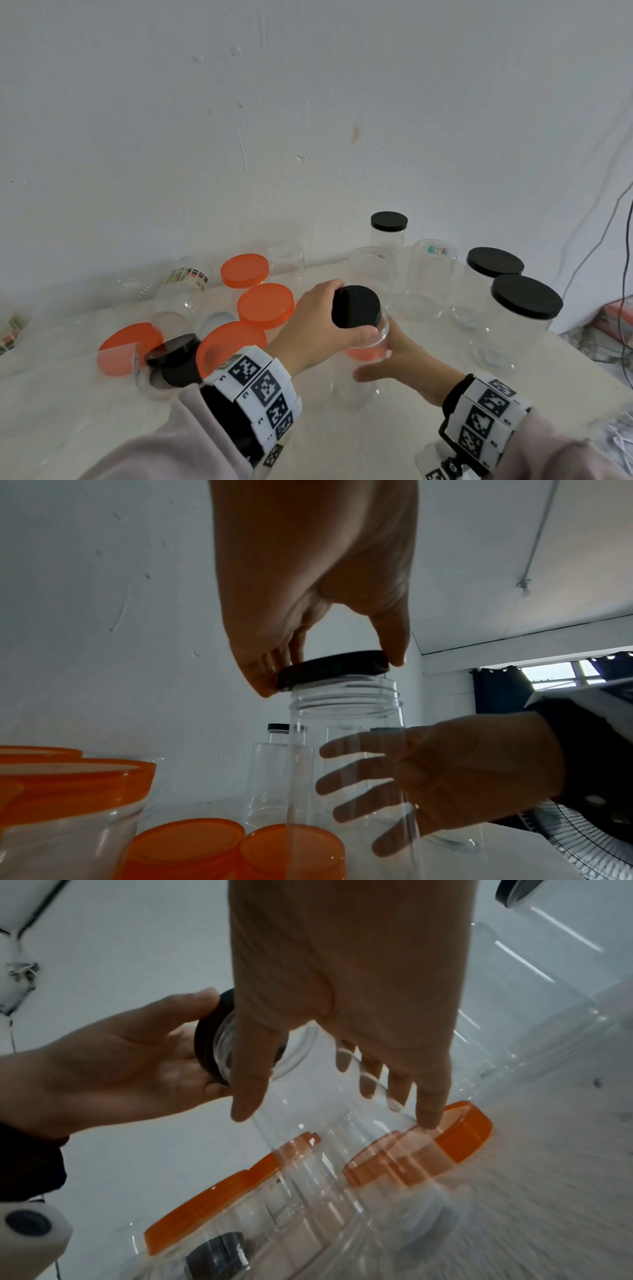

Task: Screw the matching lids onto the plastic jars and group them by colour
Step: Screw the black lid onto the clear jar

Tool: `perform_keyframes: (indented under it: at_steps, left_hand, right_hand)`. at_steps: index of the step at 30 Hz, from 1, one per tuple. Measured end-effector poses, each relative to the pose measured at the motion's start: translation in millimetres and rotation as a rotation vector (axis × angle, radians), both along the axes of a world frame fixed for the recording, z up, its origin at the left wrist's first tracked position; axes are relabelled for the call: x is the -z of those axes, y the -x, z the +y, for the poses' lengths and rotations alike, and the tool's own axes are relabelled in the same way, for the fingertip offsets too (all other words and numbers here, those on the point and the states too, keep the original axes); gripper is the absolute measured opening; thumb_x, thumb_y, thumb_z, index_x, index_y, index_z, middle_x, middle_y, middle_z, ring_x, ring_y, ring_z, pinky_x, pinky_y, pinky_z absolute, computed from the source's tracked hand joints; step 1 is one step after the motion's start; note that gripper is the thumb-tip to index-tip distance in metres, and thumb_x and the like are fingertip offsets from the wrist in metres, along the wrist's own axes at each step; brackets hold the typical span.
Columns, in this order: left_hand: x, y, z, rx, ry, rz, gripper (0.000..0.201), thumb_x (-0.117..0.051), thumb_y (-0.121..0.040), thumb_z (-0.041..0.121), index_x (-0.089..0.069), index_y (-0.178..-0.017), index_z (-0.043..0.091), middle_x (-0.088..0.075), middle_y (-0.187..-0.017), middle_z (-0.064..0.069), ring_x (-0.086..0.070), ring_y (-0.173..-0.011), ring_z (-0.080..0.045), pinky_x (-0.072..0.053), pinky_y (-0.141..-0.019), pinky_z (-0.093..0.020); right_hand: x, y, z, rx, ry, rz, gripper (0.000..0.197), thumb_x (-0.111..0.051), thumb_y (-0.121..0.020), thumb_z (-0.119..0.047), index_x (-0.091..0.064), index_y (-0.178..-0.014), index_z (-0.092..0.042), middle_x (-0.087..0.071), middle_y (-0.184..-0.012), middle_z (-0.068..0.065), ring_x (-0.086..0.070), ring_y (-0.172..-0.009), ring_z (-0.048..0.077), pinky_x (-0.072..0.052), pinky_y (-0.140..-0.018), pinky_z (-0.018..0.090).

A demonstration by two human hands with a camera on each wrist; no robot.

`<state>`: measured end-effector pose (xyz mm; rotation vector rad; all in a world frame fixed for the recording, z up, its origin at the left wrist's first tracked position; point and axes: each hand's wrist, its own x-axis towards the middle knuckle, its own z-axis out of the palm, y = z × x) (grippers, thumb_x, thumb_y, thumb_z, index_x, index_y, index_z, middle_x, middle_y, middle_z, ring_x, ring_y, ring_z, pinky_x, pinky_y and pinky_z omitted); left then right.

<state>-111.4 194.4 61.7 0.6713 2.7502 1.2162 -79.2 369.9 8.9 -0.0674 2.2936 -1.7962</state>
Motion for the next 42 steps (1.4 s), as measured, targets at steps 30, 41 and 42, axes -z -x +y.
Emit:
perform_keyframes:
  at_steps: [30, 41, 42]
  left_hand:
    - [63, -4, 1, 0.061, -0.337, -0.292, 0.095, -0.085, -0.064, 0.038, -0.027, -0.139, 0.043, -0.049, -0.132, 0.023, -0.045, -0.122, 0.007, -0.036, -0.097, -0.016]
    - [66, 0, 2, 0.068, -0.278, -0.262, 0.094, -0.085, -0.063, 0.042, -0.027, -0.137, 0.043, -0.049, -0.130, 0.023, -0.046, -0.120, 0.004, -0.037, -0.098, -0.017]
    - [66, 0, 2, 0.069, -0.279, -0.262, 0.095, -0.085, -0.063, 0.043, -0.027, -0.138, 0.042, -0.049, -0.131, 0.022, -0.046, -0.121, 0.003, -0.037, -0.100, -0.020]
  right_hand:
    - [-98, 24, -10, -0.452, -0.964, 0.213, 0.082, -0.072, -0.077, -0.041, -0.025, -0.144, -0.040, -0.035, -0.132, -0.012, -0.030, -0.121, 0.011, -0.039, -0.103, 0.036]
    - [-118, 35, -23, -0.554, -1.154, 0.161, 0.082, -0.080, -0.070, -0.038, -0.036, -0.139, -0.040, -0.041, -0.120, -0.009, -0.045, -0.113, 0.015, -0.048, -0.095, 0.038]
    - [-118, 36, -23, -0.551, -1.152, 0.171, 0.082, -0.080, -0.069, -0.039, -0.036, -0.138, -0.040, -0.042, -0.120, -0.009, -0.045, -0.112, 0.015, -0.048, -0.094, 0.037]
